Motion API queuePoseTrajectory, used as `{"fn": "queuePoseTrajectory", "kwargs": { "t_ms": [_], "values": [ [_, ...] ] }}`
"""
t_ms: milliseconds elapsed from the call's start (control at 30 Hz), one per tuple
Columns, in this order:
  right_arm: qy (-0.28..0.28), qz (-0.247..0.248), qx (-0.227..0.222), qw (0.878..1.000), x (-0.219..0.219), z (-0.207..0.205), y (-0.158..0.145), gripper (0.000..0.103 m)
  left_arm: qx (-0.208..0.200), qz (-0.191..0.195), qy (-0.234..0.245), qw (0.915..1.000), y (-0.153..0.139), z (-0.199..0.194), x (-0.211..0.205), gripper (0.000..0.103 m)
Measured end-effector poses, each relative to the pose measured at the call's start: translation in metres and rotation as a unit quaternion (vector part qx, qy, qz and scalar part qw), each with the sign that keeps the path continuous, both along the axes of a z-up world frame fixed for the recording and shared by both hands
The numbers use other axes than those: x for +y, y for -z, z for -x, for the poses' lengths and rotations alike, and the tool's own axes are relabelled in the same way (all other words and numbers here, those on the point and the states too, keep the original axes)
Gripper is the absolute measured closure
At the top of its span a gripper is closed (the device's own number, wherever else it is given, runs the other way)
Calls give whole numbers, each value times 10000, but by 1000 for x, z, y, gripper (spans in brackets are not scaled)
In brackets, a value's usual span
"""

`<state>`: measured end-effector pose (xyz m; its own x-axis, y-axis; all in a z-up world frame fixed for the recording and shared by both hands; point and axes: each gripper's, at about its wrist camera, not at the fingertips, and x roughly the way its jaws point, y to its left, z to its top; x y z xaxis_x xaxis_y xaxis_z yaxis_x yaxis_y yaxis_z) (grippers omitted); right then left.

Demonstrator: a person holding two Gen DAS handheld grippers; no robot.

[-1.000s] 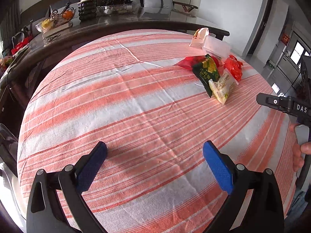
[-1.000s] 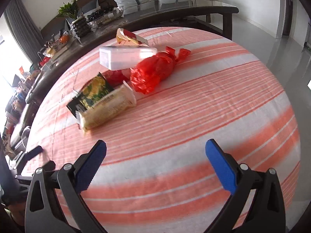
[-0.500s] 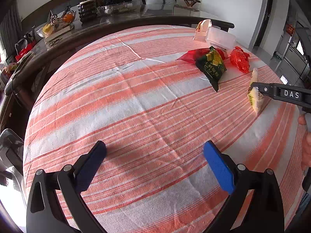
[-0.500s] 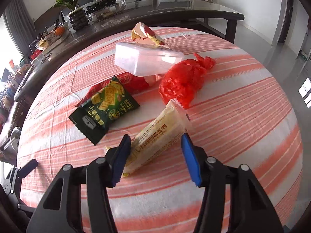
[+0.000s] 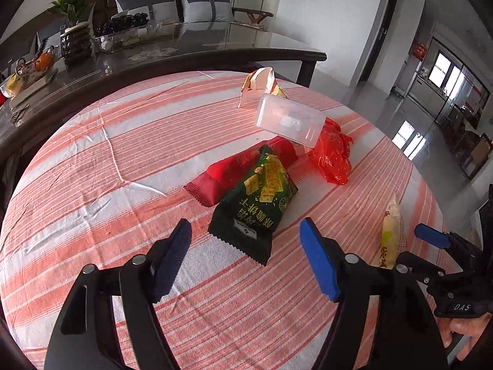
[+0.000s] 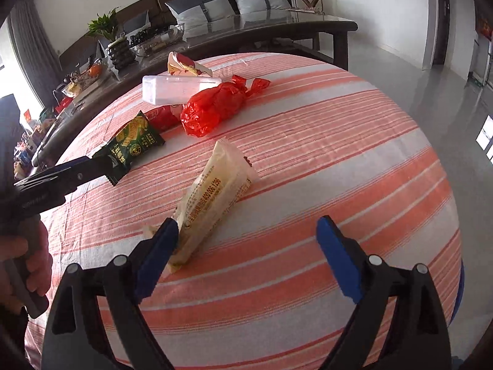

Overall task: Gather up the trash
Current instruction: 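Grasp the green cracker pack with the left tool while the right tool grasps the cream bread bag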

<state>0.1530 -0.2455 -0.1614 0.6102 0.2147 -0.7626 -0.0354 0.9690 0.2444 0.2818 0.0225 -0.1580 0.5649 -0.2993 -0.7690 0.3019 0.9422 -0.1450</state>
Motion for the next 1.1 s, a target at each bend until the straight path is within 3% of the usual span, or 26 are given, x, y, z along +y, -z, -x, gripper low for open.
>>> {"fn": "queuePoseTrajectory", "kwargs": {
  "t_ms": [33,133,300,367,400,433,500,633,767,900,933,967,1100],
  "values": [
    [-5,40,4,10000,1,2,0,14,55,28,-13,10000,2,-2,0,68],
    [-11,232,35,9997,6,2,0,14,91,256,-25,9996,4,3,4,89],
    [-11,190,34,9998,5,2,0,14,441,610,41,9972,1,56,18,91],
    [-13,198,39,9998,4,0,-1,14,609,657,-46,9960,4,76,26,88],
    [-13,192,38,9998,4,0,-1,14,653,662,-123,9956,6,84,32,79],
    [-13,190,38,9998,4,1,-1,14,696,662,-199,9952,7,89,38,61],
    [-14,198,38,9998,5,1,-1,14,631,615,-366,9954,6,96,50,38],
    [62,156,78,9998,5,4,-3,14,245,331,-313,9987,-6,100,56,11],
    [-190,-244,242,9992,31,3,-11,14,-100,95,115,9998,-11,88,33,5],
    [-453,626,391,9962,65,-12,-2,14,-104,-641,82,9979,6,61,5,5],
    [-553,936,341,9935,69,-11,-2,23,-71,-745,29,9972,10,57,4,6],
    [-623,1144,332,9909,68,-8,-3,32,-40,-780,-4,9969,12,54,3,6],
    [-419,1353,521,9885,24,10,-5,32,17,-796,17,9968,13,54,10,6]
  ]
}}
